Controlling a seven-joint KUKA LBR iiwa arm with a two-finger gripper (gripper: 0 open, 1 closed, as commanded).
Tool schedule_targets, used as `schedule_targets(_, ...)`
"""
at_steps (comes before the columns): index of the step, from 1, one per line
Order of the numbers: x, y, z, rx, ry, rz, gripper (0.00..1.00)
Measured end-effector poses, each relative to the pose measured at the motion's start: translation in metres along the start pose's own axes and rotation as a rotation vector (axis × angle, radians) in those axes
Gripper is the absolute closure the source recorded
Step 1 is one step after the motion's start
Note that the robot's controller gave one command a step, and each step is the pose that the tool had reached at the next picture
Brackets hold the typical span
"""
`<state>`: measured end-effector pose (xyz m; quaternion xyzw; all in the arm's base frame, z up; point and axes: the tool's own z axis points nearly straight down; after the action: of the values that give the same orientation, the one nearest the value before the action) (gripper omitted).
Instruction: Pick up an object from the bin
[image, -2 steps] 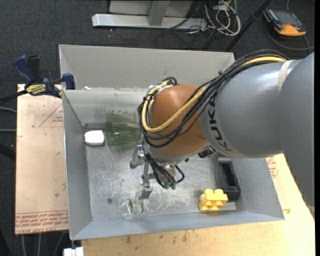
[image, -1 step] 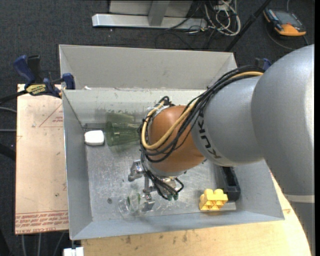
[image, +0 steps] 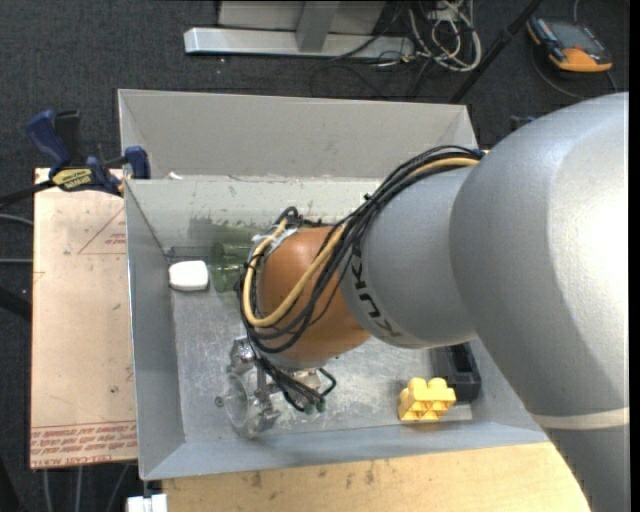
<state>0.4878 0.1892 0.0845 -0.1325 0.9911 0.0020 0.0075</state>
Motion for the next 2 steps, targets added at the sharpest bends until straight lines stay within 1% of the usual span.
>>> schedule_targets(1, 0.0, 0.0, 0.0, 0.0, 0.0, 0.0, 1.0)
schedule_targets(2, 0.0, 0.009, -0.175, 0.0, 0.007, -0.032, 1.0)
